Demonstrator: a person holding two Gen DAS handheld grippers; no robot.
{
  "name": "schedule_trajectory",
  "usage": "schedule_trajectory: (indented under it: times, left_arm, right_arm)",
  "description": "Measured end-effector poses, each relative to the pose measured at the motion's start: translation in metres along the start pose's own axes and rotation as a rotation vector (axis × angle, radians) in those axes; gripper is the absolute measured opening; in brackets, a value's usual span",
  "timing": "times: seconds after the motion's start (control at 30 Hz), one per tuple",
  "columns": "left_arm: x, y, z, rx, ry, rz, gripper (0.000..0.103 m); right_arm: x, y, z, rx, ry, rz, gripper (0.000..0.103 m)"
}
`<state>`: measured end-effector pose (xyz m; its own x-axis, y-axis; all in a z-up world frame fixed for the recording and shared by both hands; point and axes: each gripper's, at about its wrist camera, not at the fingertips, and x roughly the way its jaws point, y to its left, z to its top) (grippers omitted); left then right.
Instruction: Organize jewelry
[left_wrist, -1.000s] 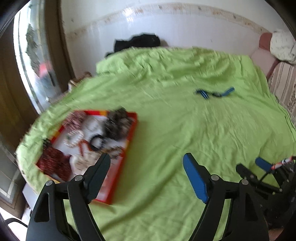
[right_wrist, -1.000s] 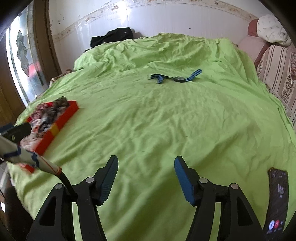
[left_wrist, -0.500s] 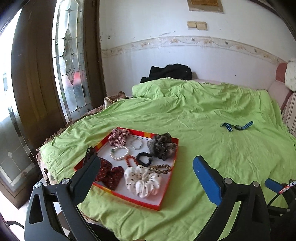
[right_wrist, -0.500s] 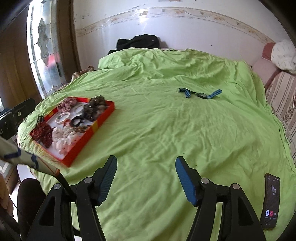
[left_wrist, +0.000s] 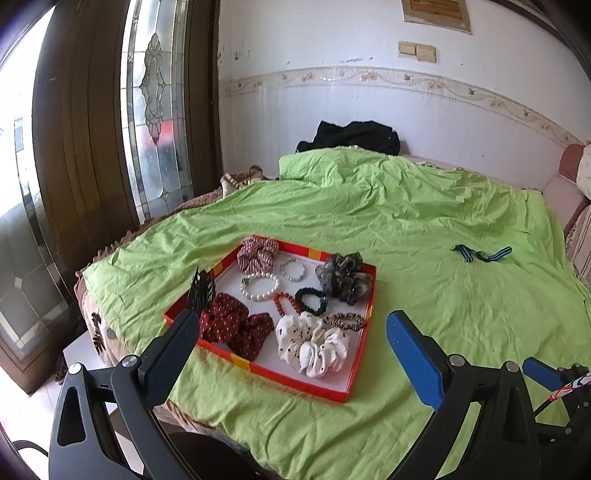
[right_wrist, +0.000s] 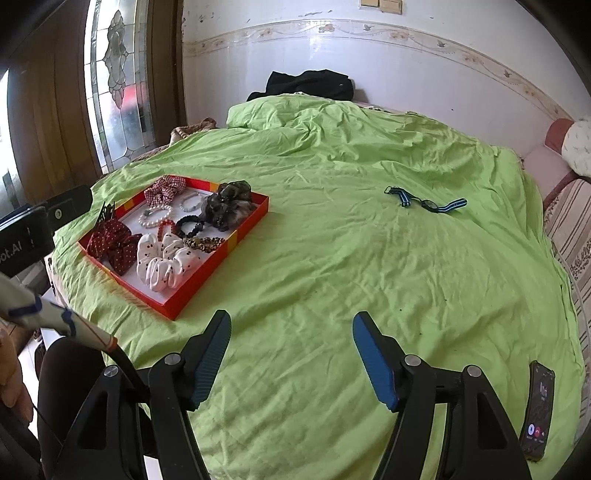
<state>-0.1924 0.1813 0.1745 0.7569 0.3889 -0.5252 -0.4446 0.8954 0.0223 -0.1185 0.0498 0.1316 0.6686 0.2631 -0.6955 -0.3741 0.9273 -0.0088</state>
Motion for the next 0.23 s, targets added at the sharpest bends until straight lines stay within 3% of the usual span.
schedule_trajectory:
  times: [0.23]
  left_arm:
    - [-0.0003,-0.0079,-0.0030,0.034,0.007,0.034,0.101]
  right_arm:
    - [0.0027,-0.0049,-0.0029,0.009,0.013,-0.003,0.076]
